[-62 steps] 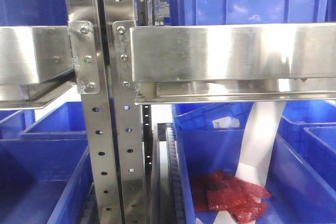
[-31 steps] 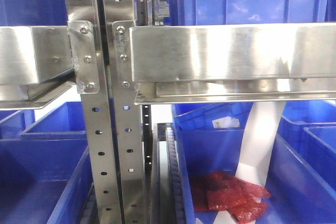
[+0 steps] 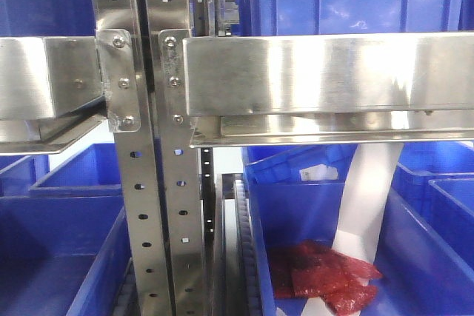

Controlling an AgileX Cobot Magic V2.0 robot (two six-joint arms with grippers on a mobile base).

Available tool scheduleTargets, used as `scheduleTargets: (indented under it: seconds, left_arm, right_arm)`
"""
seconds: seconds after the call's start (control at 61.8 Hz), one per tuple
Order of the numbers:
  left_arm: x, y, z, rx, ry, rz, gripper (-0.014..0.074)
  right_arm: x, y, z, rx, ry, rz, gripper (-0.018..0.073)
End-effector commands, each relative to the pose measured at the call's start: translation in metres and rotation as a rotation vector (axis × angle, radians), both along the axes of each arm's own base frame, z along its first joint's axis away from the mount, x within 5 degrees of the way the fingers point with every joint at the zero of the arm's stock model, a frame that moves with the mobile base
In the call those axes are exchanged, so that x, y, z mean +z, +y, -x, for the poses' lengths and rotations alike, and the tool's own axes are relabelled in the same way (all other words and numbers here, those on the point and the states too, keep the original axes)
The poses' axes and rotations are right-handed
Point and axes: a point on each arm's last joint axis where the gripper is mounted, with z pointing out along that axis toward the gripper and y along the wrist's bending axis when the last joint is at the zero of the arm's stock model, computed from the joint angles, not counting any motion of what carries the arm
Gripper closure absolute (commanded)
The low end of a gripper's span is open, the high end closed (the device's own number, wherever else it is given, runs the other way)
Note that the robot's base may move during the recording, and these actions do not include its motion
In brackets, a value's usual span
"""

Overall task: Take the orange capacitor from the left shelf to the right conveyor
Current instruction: 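Lift the held cell and withdraw the right arm from the shelf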

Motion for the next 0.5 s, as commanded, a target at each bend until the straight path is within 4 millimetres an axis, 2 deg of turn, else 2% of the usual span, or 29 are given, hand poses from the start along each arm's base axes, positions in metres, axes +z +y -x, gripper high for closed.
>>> scheduleTargets:
  seconds: [0.0, 0.486]
  left_arm:
    - [0.0100, 0.0007, 0.0015, 0.009, -0.101, 0.006, 0.0723]
    - [0.0100, 0.0007, 0.0015, 0.009, -0.101, 0.006, 0.0723]
  right_arm:
    - [0.0177, -0.0002, 0.0014, -0.002, -0.113, 0.012, 0.0452]
    - [0.0177, -0.0002, 0.0014, -0.002, -0.113, 0.012, 0.0452]
